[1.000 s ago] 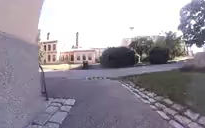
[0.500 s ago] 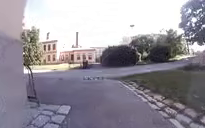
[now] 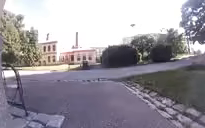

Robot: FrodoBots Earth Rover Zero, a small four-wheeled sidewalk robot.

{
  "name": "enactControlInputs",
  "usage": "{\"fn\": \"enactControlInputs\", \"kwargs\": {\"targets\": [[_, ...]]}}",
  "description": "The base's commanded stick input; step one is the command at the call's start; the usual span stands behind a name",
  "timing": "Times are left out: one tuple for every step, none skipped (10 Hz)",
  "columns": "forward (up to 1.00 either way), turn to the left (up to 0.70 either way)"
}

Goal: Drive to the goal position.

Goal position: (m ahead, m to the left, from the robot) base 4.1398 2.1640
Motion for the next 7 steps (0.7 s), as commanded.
{"fn": "enactControlInputs", "kwargs": {"targets": [[0.60,0.00],[0.60,0.00],[0.60,0.00],[0.60,0.00],[0.60,0.00],[0.60,0.00],[0.60,0.00]]}}
